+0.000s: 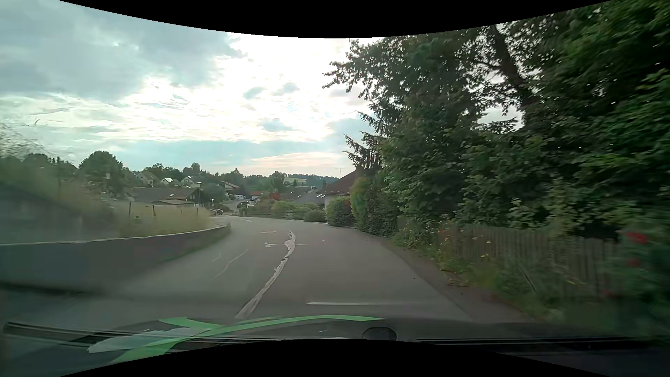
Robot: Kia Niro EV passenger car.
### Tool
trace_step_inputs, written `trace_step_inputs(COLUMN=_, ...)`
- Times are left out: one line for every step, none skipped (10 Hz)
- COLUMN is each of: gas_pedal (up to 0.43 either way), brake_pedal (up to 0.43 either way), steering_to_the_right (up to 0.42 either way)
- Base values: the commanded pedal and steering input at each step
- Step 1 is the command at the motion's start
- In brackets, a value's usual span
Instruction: Follow the waypoints while adhering to traffic rules and regulations
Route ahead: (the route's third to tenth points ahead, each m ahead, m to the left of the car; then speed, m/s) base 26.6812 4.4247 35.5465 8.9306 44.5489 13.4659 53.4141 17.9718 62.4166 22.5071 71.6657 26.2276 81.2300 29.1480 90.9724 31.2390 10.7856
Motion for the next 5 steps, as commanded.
trace_step_inputs(gas_pedal=0.0, brake_pedal=0.0, steering_to_the_right=-0.063)
trace_step_inputs(gas_pedal=0.0, brake_pedal=0.0, steering_to_the_right=-0.069)
trace_step_inputs(gas_pedal=0.028, brake_pedal=0.0, steering_to_the_right=-0.077)
trace_step_inputs(gas_pedal=0.047, brake_pedal=0.0, steering_to_the_right=-0.082)
trace_step_inputs(gas_pedal=0.079, brake_pedal=0.0, steering_to_the_right=-0.083)
